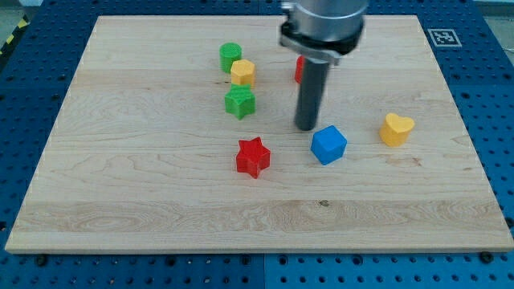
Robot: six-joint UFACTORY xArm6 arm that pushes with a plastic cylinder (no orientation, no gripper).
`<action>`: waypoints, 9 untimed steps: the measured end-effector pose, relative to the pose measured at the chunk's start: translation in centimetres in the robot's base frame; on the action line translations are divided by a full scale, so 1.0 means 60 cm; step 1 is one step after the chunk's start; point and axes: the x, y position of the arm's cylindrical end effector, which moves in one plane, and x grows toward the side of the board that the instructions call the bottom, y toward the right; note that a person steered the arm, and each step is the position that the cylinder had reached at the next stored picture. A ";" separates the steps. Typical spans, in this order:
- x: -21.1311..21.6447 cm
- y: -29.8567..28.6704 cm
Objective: Slide the green star towards the center right
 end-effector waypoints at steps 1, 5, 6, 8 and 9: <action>0.008 -0.082; -0.069 -0.296; -0.070 -0.292; -0.070 -0.203; -0.070 -0.182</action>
